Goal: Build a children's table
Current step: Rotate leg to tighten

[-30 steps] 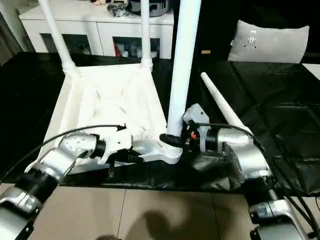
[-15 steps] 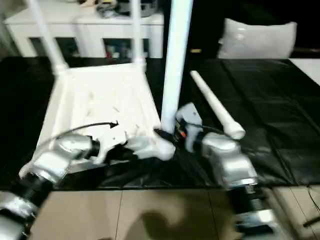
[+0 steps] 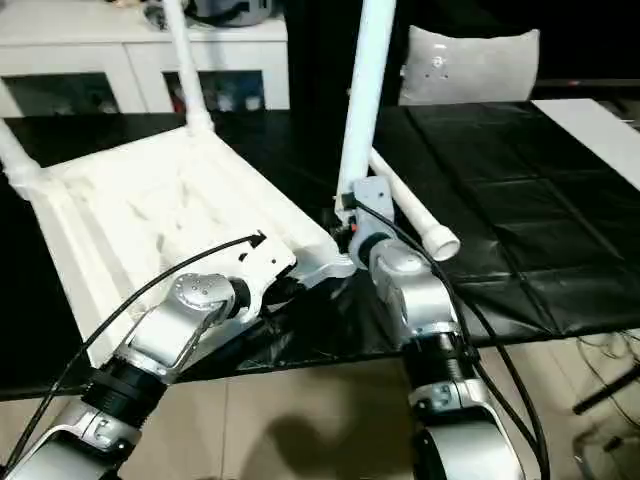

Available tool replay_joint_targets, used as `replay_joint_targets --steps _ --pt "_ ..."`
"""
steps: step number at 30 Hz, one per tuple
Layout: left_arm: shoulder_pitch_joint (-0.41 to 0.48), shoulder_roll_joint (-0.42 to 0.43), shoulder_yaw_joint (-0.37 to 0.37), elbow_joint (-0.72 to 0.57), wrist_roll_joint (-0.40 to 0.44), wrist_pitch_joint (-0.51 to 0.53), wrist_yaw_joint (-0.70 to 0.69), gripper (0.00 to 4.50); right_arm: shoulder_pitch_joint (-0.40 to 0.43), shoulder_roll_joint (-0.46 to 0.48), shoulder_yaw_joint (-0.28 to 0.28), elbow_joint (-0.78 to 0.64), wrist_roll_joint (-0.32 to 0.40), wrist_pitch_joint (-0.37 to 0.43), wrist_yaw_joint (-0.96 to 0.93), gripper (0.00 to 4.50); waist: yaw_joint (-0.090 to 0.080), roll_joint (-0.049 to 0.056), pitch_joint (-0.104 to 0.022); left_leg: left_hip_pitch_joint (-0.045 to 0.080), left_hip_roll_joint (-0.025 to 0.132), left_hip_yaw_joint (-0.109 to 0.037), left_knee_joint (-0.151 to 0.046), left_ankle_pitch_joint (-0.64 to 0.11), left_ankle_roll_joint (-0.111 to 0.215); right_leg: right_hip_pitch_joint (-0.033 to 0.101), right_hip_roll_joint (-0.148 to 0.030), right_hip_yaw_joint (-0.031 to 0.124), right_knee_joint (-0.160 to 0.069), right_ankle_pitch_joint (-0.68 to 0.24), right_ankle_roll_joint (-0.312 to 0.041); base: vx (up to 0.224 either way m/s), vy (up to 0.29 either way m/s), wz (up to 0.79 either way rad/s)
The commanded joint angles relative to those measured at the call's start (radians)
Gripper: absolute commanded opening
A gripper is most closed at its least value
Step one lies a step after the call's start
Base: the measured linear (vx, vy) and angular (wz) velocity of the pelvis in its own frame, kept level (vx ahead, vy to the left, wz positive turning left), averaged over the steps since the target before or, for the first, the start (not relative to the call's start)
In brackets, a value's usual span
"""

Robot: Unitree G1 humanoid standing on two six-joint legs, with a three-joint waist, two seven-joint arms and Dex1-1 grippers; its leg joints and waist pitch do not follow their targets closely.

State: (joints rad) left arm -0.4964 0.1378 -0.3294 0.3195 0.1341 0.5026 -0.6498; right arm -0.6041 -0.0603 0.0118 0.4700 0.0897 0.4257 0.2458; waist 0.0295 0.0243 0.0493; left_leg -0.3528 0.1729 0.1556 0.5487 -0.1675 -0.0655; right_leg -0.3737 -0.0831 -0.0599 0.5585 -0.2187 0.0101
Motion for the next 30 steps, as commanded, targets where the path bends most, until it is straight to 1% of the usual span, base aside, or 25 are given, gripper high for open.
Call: replay_joint_targets --steps 1,4,5,6,7,8,10,11,13,14,15,16,17,18,19,20,21,22,23,24,25,26,27,28,30 --pt "-0.008 -0.021 -0.051 -0.065 -0.006 -0.022 -0.022 0.00 0.054 0.029 0.030 0.166 0.008 0.077 0.016 2.56 -0.003 0.007 -0.022 0.011 0.043 -0.038 -0.091 -0.632 -0.045 -0.005 -0.064 0.028 -0.099 -0.562 -0.060 0.000 0.000 0.00" --pt "-0.005 -0.022 -0.053 -0.071 -0.003 -0.026 -0.024 0.00 0.032 0.029 0.013 0.210 0.017 0.042 0.015 2.65 -0.001 0.004 -0.022 0.022 0.042 -0.034 -0.086 -0.638 -0.044 -0.013 -0.068 0.029 -0.105 -0.575 -0.069 0.000 0.000 0.00" --pt "-0.004 -0.021 -0.053 -0.072 -0.003 -0.027 -0.024 0.00 0.031 0.028 0.011 0.212 0.018 0.040 0.017 2.77 0.002 0.001 -0.026 0.016 0.043 -0.032 -0.085 -0.600 -0.036 -0.006 -0.069 0.030 -0.100 -0.544 -0.076 0.000 0.000 0.00" --pt "-0.006 -0.019 -0.051 -0.069 -0.002 -0.030 -0.024 0.00 0.031 0.024 0.010 0.209 0.018 0.036 0.024 2.91 0.003 0.001 -0.027 0.011 0.043 -0.030 -0.086 -0.578 -0.031 -0.004 -0.067 0.032 -0.096 -0.519 -0.082 0.000 0.000 0.00" --pt "-0.010 -0.012 -0.046 -0.063 -0.002 -0.035 -0.024 0.00 0.035 0.017 0.010 0.197 0.015 0.034 0.037 2.91 0.008 0.002 -0.027 0.012 0.044 -0.025 -0.086 -0.553 -0.027 -0.006 -0.066 0.035 -0.095 -0.488 -0.094 0.000 0.000 0.00" --pt "-0.014 -0.005 -0.041 -0.055 0.001 -0.041 -0.021 0.00 0.044 0.008 0.012 0.179 0.013 0.025 0.053 3.07 0.011 0.002 -0.027 0.011 0.045 -0.021 -0.086 -0.533 -0.025 -0.005 -0.065 0.037 -0.092 -0.457 -0.106 0.000 0.000 0.00" --pt "-0.026 0.008 -0.033 -0.032 0.003 -0.054 -0.019 0.00 0.060 -0.011 0.014 0.146 0.013 0.022 0.084 3.07 0.016 0.000 -0.034 0.003 0.048 -0.018 -0.086 -0.473 -0.018 0.006 -0.064 0.039 -0.081 -0.383 -0.124 0.000 0.000 0.00" --pt "-0.033 0.017 -0.031 -0.020 0.007 -0.065 -0.021 0.00 0.073 -0.023 0.019 0.123 0.012 0.017 0.102 3.13 0.022 0.000 -0.040 0.002 0.050 -0.013 -0.083 -0.421 -0.011 0.007 -0.064 0.041 -0.075 -0.316 -0.142 0.000 0.000 0.00" --pt "-0.042 0.028 -0.027 -0.003 0.010 -0.079 -0.022 0.00 0.091 -0.038 0.023 0.086 0.016 0.004 0.127 3.44 0.028 -0.002 -0.042 -0.001 0.051 -0.004 -0.080 -0.369 0.007 0.009 -0.061 0.039 -0.069 -0.267 -0.162 0.000 0.000 0.00" --pt "-0.060 0.050 -0.015 0.033 0.011 -0.114 -0.031 0.00 0.139 -0.075 0.030 -0.007 0.038 -0.014 0.191 3.51 0.034 0.001 -0.038 0.001 0.049 -0.001 -0.080 -0.387 0.012 0.008 -0.060 0.036 -0.077 -0.335 -0.144 0.000 0.000 0.00" --pt "-0.066 0.058 -0.011 0.044 0.010 -0.126 -0.036 0.00 0.157 -0.087 0.030 -0.043 0.052 -0.022 0.223 3.54 0.042 0.001 -0.039 0.008 0.050 0.002 -0.077 -0.397 0.012 0.002 -0.063 0.038 -0.084 -0.364 -0.131 0.000 0.000 0.00" --pt "-0.069 0.063 -0.010 0.054 0.009 -0.139 -0.043 0.00 0.170 -0.098 0.030 -0.068 0.066 -0.021 0.248 3.64 0.048 0.002 -0.045 -0.001 0.051 -0.001 -0.078 -0.368 0.010 0.011 -0.068 0.040 -0.078 -0.348 -0.128 0.000 0.000 0.00" --pt "-0.073 0.075 -0.012 0.071 0.010 -0.178 -0.059 0.00 0.193 -0.119 0.034 -0.106 0.085 -0.046 0.299 3.78 0.048 0.000 -0.046 -0.010 0.050 -0.003 -0.079 -0.340 0.014 0.019 -0.066 0.038 -0.074 -0.327 -0.126 0.000 0.000 0.00" --pt "-0.074 0.084 -0.016 0.083 0.009 -0.205 -0.077 0.00 0.210 -0.137 0.039 -0.133 0.097 -0.077 0.344 3.88 0.051 -0.001 -0.048 -0.013 0.051 -0.002 -0.078 -0.316 0.020 0.021 -0.066 0.036 -0.074 -0.307 -0.123 0.000 0.000 0.00" --pt "-0.074 0.093 -0.021 0.094 0.008 -0.229 -0.099 0.00 0.226 -0.156 0.039 -0.159 0.114 -0.091 0.387 3.94 0.057 0.003 -0.052 -0.004 0.054 0.002 -0.072 -0.301 0.028 0.013 -0.064 0.038 -0.070 -0.262 -0.134 0.000 0.000 0.00" --pt "-0.074 0.103 -0.030 0.102 0.008 -0.257 -0.117 0.00 0.238 -0.170 0.036 -0.176 0.124 -0.100 0.421 4.00 0.060 0.005 -0.056 -0.012 0.052 0.003 -0.068 -0.258 0.037 0.022 -0.064 0.037 -0.059 -0.191 -0.156 0.000 0.000 0.00" --pt "-0.072 0.111 -0.037 0.106 0.005 -0.273 -0.137 0.00 0.245 -0.189 0.040 -0.182 0.122 -0.116 0.450 4.09 0.060 0.003 -0.057 -0.018 0.051 0.002 -0.065 -0.230 0.044 0.026 -0.064 0.036 -0.055 -0.154 -0.165 0.000 0.000 0.00" --pt "-0.070 0.125 -0.048 0.112 0.001 -0.300 -0.171 0.00 0.256 -0.217 0.047 -0.190 0.118 -0.142 0.492 4.21 0.064 0.006 -0.063 -0.020 0.052 0.002 -0.058 -0.184 0.057 0.029 -0.066 0.033 -0.046 -0.086 -0.184 0.000 0.000 0.00" --pt "-0.067 0.145 -0.063 0.117 -0.002 -0.349 -0.211 0.00 0.264 -0.260 0.056 -0.187 0.108 -0.184 0.548 4.32 0.063 0.005 -0.070 -0.024 0.048 0.004 -0.046 -0.124 0.075 0.031 -0.062 0.032 -0.031 0.021 -0.211 0.000 0.000 0.00" --pt "-0.067 0.148 -0.065 0.119 -0.002 -0.359 -0.218 0.00 0.266 -0.268 0.058 -0.188 0.107 -0.191 0.558 4.39 0.064 0.006 -0.073 -0.024 0.048 0.005 -0.040 -0.097 0.085 0.030 -0.061 0.032 -0.024 0.076 -0.226 0.000 0.000 0.00" --pt "-0.067 0.157 -0.071 0.123 -0.004 -0.376 -0.234 0.00 0.266 -0.283 0.057 -0.186 0.108 -0.201 0.578 4.48 0.064 0.009 -0.073 -0.024 0.046 0.009 -0.029 -0.056 0.117 0.026 -0.056 0.031 -0.009 0.185 -0.269 0.000 0.000 0.00" --pt "-0.067 0.171 -0.080 0.128 -0.005 -0.398 -0.262 0.00 0.259 -0.303 0.055 -0.180 0.108 -0.215 0.605 4.48 0.065 0.013 -0.074 -0.025 0.045 0.009 -0.027 -0.055 0.126 0.028 -0.057 0.029 -0.008 0.193 -0.276 0.000 0.000 0.00" --pt "-0.067 0.186 -0.090 0.134 -0.008 -0.426 -0.291 0.00 0.252 -0.320 0.051 -0.177 0.108 -0.227 0.628 4.48 0.066 0.013 -0.075 -0.021 0.047 0.010 -0.025 -0.060 0.137 0.028 -0.058 0.029 -0.007 0.196 -0.288 0.000 0.000 0.00" --pt "-0.066 0.199 -0.098 0.133 -0.012 -0.443 -0.322 0.00 0.240 -0.337 0.048 -0.165 0.108 -0.242 0.653 4.48 0.069 0.018 -0.075 -0.021 0.048 0.009 -0.024 -0.062 0.141 0.028 -0.059 0.028 -0.006 0.190 -0.292 0.000 0.000 0.00" --pt "-0.067 0.216 -0.107 0.138 -0.021 -0.470 -0.370 0.00 0.220 -0.365 0.050 -0.142 0.107 -0.268 0.698 4.48 0.071 0.020 -0.072 -0.020 0.052 0.010 -0.025 -0.082 0.138 0.027 -0.057 0.026 -0.007 0.151 -0.298 0.000 0.000 0.00"
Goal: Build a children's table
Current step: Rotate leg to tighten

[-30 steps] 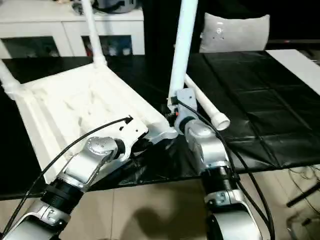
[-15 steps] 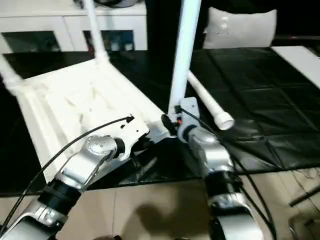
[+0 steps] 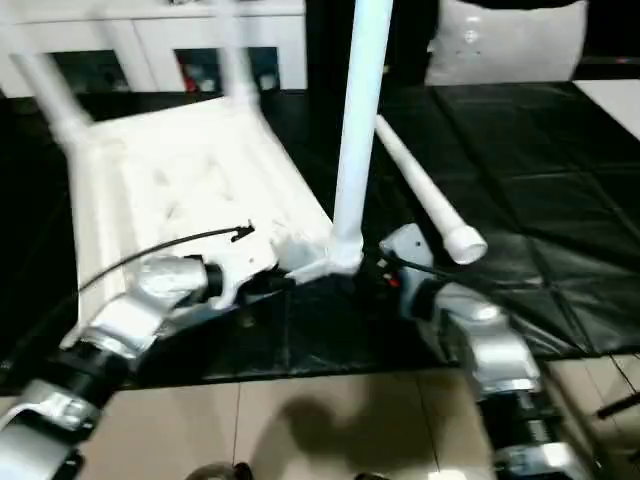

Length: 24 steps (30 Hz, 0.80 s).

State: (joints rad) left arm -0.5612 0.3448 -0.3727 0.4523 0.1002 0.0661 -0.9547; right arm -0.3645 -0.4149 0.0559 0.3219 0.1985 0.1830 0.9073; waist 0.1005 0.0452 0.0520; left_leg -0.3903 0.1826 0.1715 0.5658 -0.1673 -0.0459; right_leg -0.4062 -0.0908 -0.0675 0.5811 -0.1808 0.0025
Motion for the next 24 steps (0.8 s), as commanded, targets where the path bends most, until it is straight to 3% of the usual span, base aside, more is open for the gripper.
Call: replay_joint_targets --steps 1,5,9,15,21,24 --pt "-0.005 0.017 -0.069 0.011 0.010 -0.049 -0.093 0.00 -0.032 -0.028 0.010 0.019 -0.001 -0.037 0.070 4.48 0.002 -0.001 -0.074 0.020 0.045 -0.005 -0.043 -0.110 0.111 0.060 -0.051 0.034 -0.032 0.073 -0.291 0.000 0.000 0.00" --pt "-0.013 0.054 -0.092 0.024 0.015 -0.105 -0.182 0.00 -0.074 -0.080 0.062 0.064 -0.016 -0.094 0.192 4.48 0.012 -0.001 -0.069 0.027 0.048 -0.003 -0.048 -0.205 0.071 0.055 -0.054 0.037 -0.041 -0.062 -0.282 0.000 0.000 0.00" --pt "-0.019 0.068 -0.102 0.032 0.013 -0.152 -0.226 0.00 -0.100 -0.090 0.101 0.093 -0.018 -0.081 0.286 4.21 0.017 -0.004 -0.066 0.026 0.049 -0.005 -0.051 -0.246 0.048 0.055 -0.057 0.040 -0.044 -0.139 -0.269 0.000 0.000 0.00" --pt "-0.020 0.068 -0.101 0.033 0.007 -0.165 -0.248 0.00 -0.116 -0.093 0.135 0.126 0.000 -0.034 0.368 3.77 0.021 -0.009 -0.069 0.024 0.051 -0.005 -0.048 -0.237 0.042 0.053 -0.058 0.040 -0.038 -0.136 -0.269 0.000 0.000 0.00" --pt "-0.014 0.065 -0.096 0.042 0.001 -0.177 -0.260 0.00 -0.123 -0.088 0.139 0.158 0.015 -0.022 0.416 3.04 0.026 -0.013 -0.074 0.021 0.048 -0.003 -0.040 -0.184 0.059 0.055 -0.057 0.039 -0.031 -0.099 -0.274 0.000 0.000 0.00" --pt "-0.009 0.065 -0.095 0.039 -0.003 -0.175 -0.264 0.00 -0.120 -0.086 0.135 0.159 0.022 -0.009 0.432 2.91 0.029 -0.016 -0.076 0.021 0.048 -0.002 -0.037 -0.163 0.070 0.055 -0.056 0.039 -0.028 -0.077 -0.276 0.000 0.000 0.00"
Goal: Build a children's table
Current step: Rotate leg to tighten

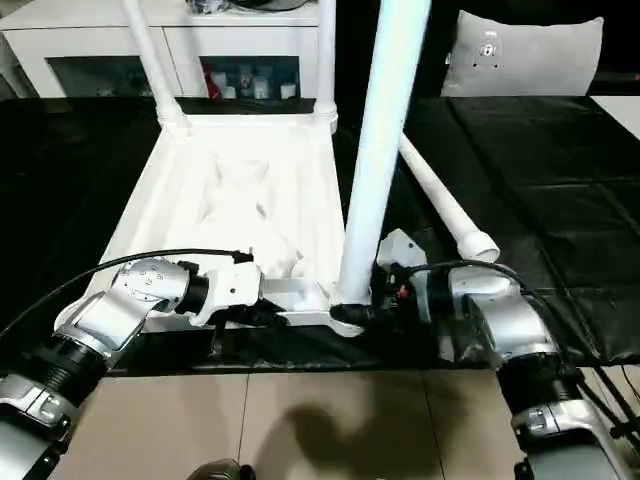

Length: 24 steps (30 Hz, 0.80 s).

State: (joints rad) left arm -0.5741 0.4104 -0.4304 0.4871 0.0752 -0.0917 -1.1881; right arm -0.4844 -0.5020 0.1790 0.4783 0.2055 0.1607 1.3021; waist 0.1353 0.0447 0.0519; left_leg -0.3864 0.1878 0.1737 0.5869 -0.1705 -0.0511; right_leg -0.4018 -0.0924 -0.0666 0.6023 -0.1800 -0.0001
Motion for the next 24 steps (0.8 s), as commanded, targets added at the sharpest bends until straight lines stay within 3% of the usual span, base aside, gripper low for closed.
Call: replay_joint_targets --steps 1,6,7,9,11,12,14,16,17,19,20,21,24 --pt "0.009 -0.001 -0.035 0.001 0.015 -0.009 -0.037 0.00 0.006 0.005 0.009 -0.003 0.027 0.030 0.041 2.81 -0.002 -0.015 -0.077 0.018 0.043 -0.004 -0.057 -0.152 0.079 0.049 -0.054 0.037 -0.048 -0.072 -0.275 0.000 0.000 0.00" --pt "0.033 -0.012 -0.011 -0.040 -0.019 0.068 -0.028 0.00 0.042 0.033 -0.008 -0.054 0.071 0.096 0.009 2.74 0.002 -0.017 -0.072 0.017 0.045 -0.004 -0.060 -0.170 0.071 0.047 -0.055 0.039 -0.051 -0.129 -0.264 0.000 0.000 0.00" --pt "0.037 -0.030 0.011 -0.043 -0.015 0.116 0.031 0.00 0.049 0.077 -0.020 -0.086 0.075 0.175 -0.094 2.73 0.002 -0.014 -0.070 0.018 0.044 -0.004 -0.061 -0.187 0.062 0.046 -0.056 0.039 -0.055 -0.163 -0.257 0.000 0.000 0.00" --pt "0.043 -0.055 0.036 -0.054 -0.019 0.181 0.090 0.00 0.056 0.126 -0.035 -0.101 0.060 0.199 -0.198 2.73 -0.002 -0.014 -0.065 0.020 0.043 -0.005 -0.068 -0.226 0.036 0.042 -0.054 0.041 -0.061 -0.231 -0.237 0.000 0.000 0.00" --pt "0.050 -0.078 0.054 -0.069 -0.024 0.238 0.140 0.00 0.059 0.174 -0.052 -0.103 0.045 0.222 -0.294 2.73 -0.020 -0.018 -0.056 0.019 0.037 -0.012 -0.078 -0.312 -0.011 0.042 -0.060 0.039 -0.077 -0.392 -0.189 0.000 0.000 0.00" --pt "0.057 -0.101 0.065 -0.086 -0.025 0.283 0.181 0.00 0.058 0.215 -0.066 -0.094 0.023 0.231 -0.386 2.72 -0.024 -0.018 -0.056 0.021 0.036 -0.015 -0.080 -0.330 -0.018 0.043 -0.061 0.037 -0.080 -0.429 -0.174 0.000 0.000 0.00" --pt "0.063 -0.186 0.084 -0.120 -0.016 0.388 0.308 0.00 0.046 0.324 -0.101 -0.050 -0.024 0.246 -0.617 2.72 -0.051 -0.016 -0.047 0.022 0.034 -0.020 -0.087 -0.389 -0.046 0.036 -0.059 0.034 -0.091 -0.531 -0.132 0.000 0.000 0.00" --pt "0.053 -0.235 0.095 -0.117 -0.008 0.424 0.373 0.00 0.040 0.374 -0.118 -0.037 -0.028 0.241 -0.699 2.72 -0.065 -0.018 -0.046 0.026 0.026 -0.026 -0.084 -0.428 -0.053 0.035 -0.062 0.025 -0.108 -0.632 -0.086 -0.030 0.008 -0.09" --pt "0.053 -0.235 0.095 -0.117 -0.008 0.424 0.373 0.00 0.040 0.374 -0.118 -0.037 -0.028 0.241 -0.699 2.72 -0.071 -0.016 -0.047 0.032 0.025 -0.026 -0.082 -0.442 -0.048 0.027 -0.061 0.025 -0.117 -0.652 -0.072 0.000 0.000 0.00" --pt "0.038 -0.288 0.106 -0.105 0.000 0.445 0.439 0.00 0.036 0.417 -0.125 -0.028 -0.049 0.219 -0.785 2.72 -0.077 -0.015 -0.046 0.038 0.024 -0.024 -0.081 -0.454 -0.036 0.021 -0.056 0.024 -0.124 -0.643 -0.068 0.000 0.000 0.00" --pt "0.036 -0.298 0.106 -0.105 0.001 0.443 0.447 0.00 0.036 0.423 -0.127 -0.027 -0.058 0.215 -0.810 2.72 -0.078 -0.009 -0.049 0.036 0.023 -0.026 -0.084 -0.442 -0.032 0.026 -0.056 0.023 -0.122 -0.620 -0.069 0.000 0.000 0.00" --pt "0.035 -0.304 0.106 -0.106 0.001 0.442 0.450 0.00 0.037 0.427 -0.128 -0.028 -0.064 0.213 -0.825 2.72 -0.079 -0.013 -0.051 0.033 0.023 -0.025 -0.086 -0.431 -0.028 0.029 -0.054 0.023 -0.123 -0.604 -0.069 0.000 0.000 0.00" --pt "0.033 -0.305 0.095 -0.120 0.010 0.442 0.445 0.00 0.053 0.441 -0.167 -0.043 -0.027 0.214 -0.830 3.42 -0.074 -0.007 -0.057 0.029 0.029 -0.021 -0.092 -0.391 -0.010 0.033 -0.051 0.031 -0.115 -0.473 -0.103 0.000 0.000 0.00"
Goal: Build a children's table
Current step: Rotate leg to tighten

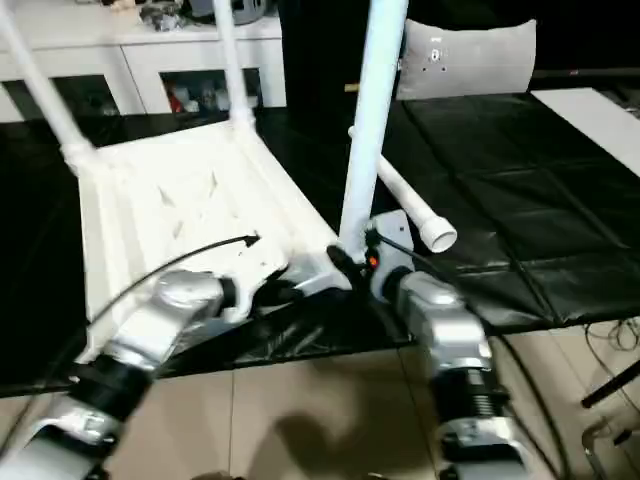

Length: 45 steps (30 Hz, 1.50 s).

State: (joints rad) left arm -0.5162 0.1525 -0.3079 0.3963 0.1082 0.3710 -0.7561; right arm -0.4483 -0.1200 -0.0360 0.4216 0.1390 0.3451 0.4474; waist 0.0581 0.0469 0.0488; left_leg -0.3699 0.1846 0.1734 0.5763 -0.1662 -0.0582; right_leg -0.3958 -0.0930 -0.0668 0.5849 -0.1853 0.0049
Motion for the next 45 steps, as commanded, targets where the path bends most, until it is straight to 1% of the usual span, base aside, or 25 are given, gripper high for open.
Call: replay_joint_targets --steps 1,2,3,4,5,10,12,13,14,15,16,17,18,19,21,22,24,26,28,29,33,40,43,44,45 --pt "-0.024 -0.047 -0.027 -0.029 -0.023 -0.021 0.014 0.00 0.016 0.059 0.048 0.014 0.040 0.030 0.025 3.44 0.003 -0.010 -0.053 0.011 0.032 -0.021 -0.083 -0.392 -0.002 0.028 -0.050 0.031 -0.095 -0.448 -0.116 0.000 0.000 0.00" --pt "-0.021 -0.031 -0.031 -0.032 -0.007 -0.023 0.007 0.00 0.029 0.050 0.046 -0.007 0.028 0.025 0.038 3.44 0.004 -0.004 -0.054 0.010 0.033 -0.021 -0.084 -0.390 -0.001 0.030 -0.050 0.033 -0.091 -0.416 -0.127 0.000 0.000 0.00" --pt "-0.019 -0.025 -0.032 -0.032 -0.002 -0.023 0.007 0.00 0.034 0.045 0.048 -0.015 0.026 0.024 0.047 3.65 0.005 -0.007 -0.054 0.012 0.033 -0.018 -0.083 -0.387 0.000 0.028 -0.049 0.035 -0.090 -0.391 -0.136 0.000 0.000 0.00" --pt "-0.018 -0.020 -0.034 -0.032 0.002 -0.023 0.007 0.00 0.038 0.041 0.051 -0.022 0.025 0.023 0.055 3.65 0.006 -0.007 -0.055 0.013 0.033 -0.018 -0.083 -0.386 0.002 0.029 -0.049 0.036 -0.089 -0.382 -0.141 0.000 0.000 0.00" --pt "-0.016 -0.006 -0.038 -0.029 0.013 -0.026 0.008 0.00 0.048 0.025 0.058 -0.041 0.026 0.025 0.077 3.78 0.006 -0.005 -0.054 0.012 0.032 -0.017 -0.082 -0.383 0.004 0.030 -0.050 0.036 -0.087 -0.374 -0.149 0.000 0.000 0.00" --pt "-0.004 0.039 -0.039 -0.019 0.013 -0.083 -0.036 0.00 0.075 -0.067 0.066 -0.102 0.034 0.028 0.163 4.16 0.012 -0.010 -0.056 0.007 0.033 -0.014 -0.079 -0.344 0.022 0.037 -0.051 0.039 -0.085 -0.349 -0.151 0.000 0.000 0.00" --pt "-0.002 0.057 -0.044 -0.018 0.010 -0.117 -0.066 0.00 0.078 -0.102 0.065 -0.109 0.040 0.024 0.211 4.31 0.013 -0.009 -0.057 0.004 0.032 -0.014 -0.078 -0.331 0.028 0.038 -0.052 0.038 -0.085 -0.351 -0.155 0.000 0.000 0.00" --pt "0.002 0.088 -0.051 -0.022 -0.005 -0.164 -0.132 0.00 0.082 -0.172 0.076 -0.118 0.042 -0.001 0.312 4.31 0.016 -0.007 -0.061 0.004 0.033 -0.013 -0.075 -0.308 0.030 0.040 -0.052 0.038 -0.082 -0.323 -0.161 0.000 0.000 0.00" --pt "0.003 0.103 -0.055 -0.022 -0.013 -0.184 -0.166 0.00 0.084 -0.204 0.084 -0.125 0.045 -0.008 0.363 4.41 0.021 -0.004 -0.065 0.005 0.035 -0.012 -0.070 -0.282 0.039 0.041 -0.051 0.038 -0.077 -0.272 -0.173 0.000 0.000 0.00" --pt "0.002 0.109 -0.057 -0.022 -0.015 -0.188 -0.177 0.00 0.084 -0.215 0.089 -0.128 0.044 -0.008 0.379 4.41 0.022 -0.005 -0.064 0.003 0.035 -0.010 -0.069 -0.272 0.045 0.041 -0.049 0.038 -0.075 -0.245 -0.184 0.000 0.000 0.00" --pt "0.001 0.136 -0.070 -0.018 -0.020 -0.210 -0.221 0.00 0.084 -0.261 0.111 -0.139 0.036 -0.017 0.442 4.41 0.029 0.008 -0.066 0.004 0.035 -0.008 -0.066 -0.256 0.051 0.041 -0.049 0.037 -0.071 -0.205 -0.201 0.000 0.000 0.00" --pt "0.000 0.150 -0.077 -0.016 -0.022 -0.221 -0.239 0.00 0.084 -0.280 0.122 -0.143 0.030 -0.023 0.468 4.41 0.033 0.005 -0.067 0.000 0.036 -0.009 -0.064 -0.245 0.056 0.046 -0.048 0.035 -0.066 -0.175 -0.211 0.000 0.000 0.00" --pt "0.000 0.167 -0.082 -0.013 -0.025 -0.233 -0.266 0.00 0.080 -0.303 0.131 -0.140 0.030 -0.035 0.508 4.41 0.036 0.004 -0.069 0.001 0.037 -0.008 -0.063 -0.232 0.057 0.046 -0.047 0.035 -0.063 -0.153 -0.218 0.000 0.000 0.00" --pt "-0.001 0.181 -0.085 -0.009 -0.027 -0.246 -0.286 0.00 0.076 -0.320 0.137 -0.138 0.034 -0.044 0.540 4.41 0.041 0.008 -0.074 0.001 0.039 -0.007 -0.056 -0.191 0.070 0.046 -0.045 0.033 -0.050 -0.065 -0.245 0.000 0.000 0.00" --pt "-0.001 0.196 -0.091 -0.007 -0.030 -0.267 -0.316 0.00 0.070 -0.337 0.141 -0.135 0.045 -0.045 0.579 4.41 0.046 0.009 -0.078 -0.002 0.039 -0.006 -0.050 -0.147 0.094 0.048 -0.044 0.031 -0.041 -0.001 -0.268 0.000 0.000 0.00" --pt "-0.002 0.214 -0.101 -0.008 -0.034 -0.286 -0.356 0.00 0.063 -0.360 0.152 -0.129 0.050 -0.053 0.630 4.41 0.047 0.006 -0.078 -0.002 0.039 -0.006 -0.049 -0.140 0.102 0.047 -0.044 0.030 -0.040 0.005 -0.273 0.000 0.000 0.00" --pt "-0.002 0.227 -0.109 -0.009 -0.040 -0.304 -0.393 0.00 0.054 -0.376 0.162 -0.116 0.049 -0.076 0.670 4.24 0.052 0.011 -0.077 -0.002 0.041 -0.005 -0.048 -0.140 0.110 0.045 -0.045 0.030 -0.039 -0.004 -0.280 0.000 0.000 0.00" --pt "-0.002 0.244 -0.121 -0.013 -0.045 -0.327 -0.437 0.00 0.041 -0.391 0.175 -0.096 0.045 -0.109 0.712 3.98 0.055 0.001 -0.072 0.001 0.044 -0.003 -0.052 -0.192 0.097 0.042 -0.048 0.031 -0.047 -0.086 -0.274 0.000 0.000 0.00" --pt "-0.004 0.267 -0.142 -0.007 -0.042 -0.362 -0.485 0.00 0.020 -0.402 0.189 -0.071 0.043 -0.133 0.757 3.85 0.058 0.002 -0.070 0.003 0.045 -0.004 -0.053 -0.216 0.082 0.040 -0.051 0.033 -0.049 -0.145 -0.263 0.000 0.000 0.00" --pt "-0.006 0.272 -0.148 -0.002 -0.040 -0.374 -0.497 0.00 0.013 -0.405 0.193 -0.065 0.046 -0.134 0.773 3.79 0.058 -0.001 -0.067 0.003 0.045 -0.003 -0.055 -0.234 0.073 0.039 -0.049 0.034 -0.052 -0.179 -0.254 0.000 0.000 0.00" --pt "-0.010 0.282 -0.158 0.006 -0.036 -0.402 -0.523 0.00 0.001 -0.409 0.200 -0.061 0.065 -0.124 0.830 3.41 0.061 0.002 -0.064 0.008 0.047 -0.005 -0.059 -0.286 0.047 0.034 -0.051 0.037 -0.058 -0.252 -0.235 0.000 0.000 0.00" --pt "-0.022 0.282 -0.163 0.031 -0.035 -0.430 -0.542 0.00 -0.004 -0.425 0.227 -0.043 0.080 -0.100 0.906 2.80 0.062 -0.001 -0.066 0.005 0.046 -0.005 -0.057 -0.266 0.048 0.036 -0.052 0.038 -0.054 -0.225 -0.237 0.000 0.000 0.00" --pt "-0.022 0.278 -0.160 0.036 -0.038 -0.434 -0.548 0.00 -0.003 -0.424 0.224 -0.038 0.083 -0.096 0.921 2.71 0.065 -0.004 -0.069 0.002 0.045 -0.005 -0.054 -0.233 0.059 0.038 -0.052 0.037 -0.050 -0.193 -0.244 0.000 0.000 0.00" --pt "-0.019 0.276 -0.159 0.034 -0.041 -0.432 -0.549 0.00 0.001 -0.423 0.223 -0.041 0.087 -0.093 0.926 2.68 0.065 -0.008 -0.068 0.001 0.045 -0.004 -0.054 -0.228 0.064 0.038 -0.051 0.036 -0.049 -0.191 -0.245 0.000 0.000 0.00" --pt "-0.014 0.272 -0.155 0.030 -0.048 -0.425 -0.549 0.00 0.006 -0.419 0.220 -0.045 0.093 -0.088 0.927 2.66 0.066 -0.007 -0.068 0.001 0.045 -0.005 -0.054 -0.226 0.065 0.038 -0.051 0.036 -0.048 -0.195 -0.245 0.000 0.000 0.00"
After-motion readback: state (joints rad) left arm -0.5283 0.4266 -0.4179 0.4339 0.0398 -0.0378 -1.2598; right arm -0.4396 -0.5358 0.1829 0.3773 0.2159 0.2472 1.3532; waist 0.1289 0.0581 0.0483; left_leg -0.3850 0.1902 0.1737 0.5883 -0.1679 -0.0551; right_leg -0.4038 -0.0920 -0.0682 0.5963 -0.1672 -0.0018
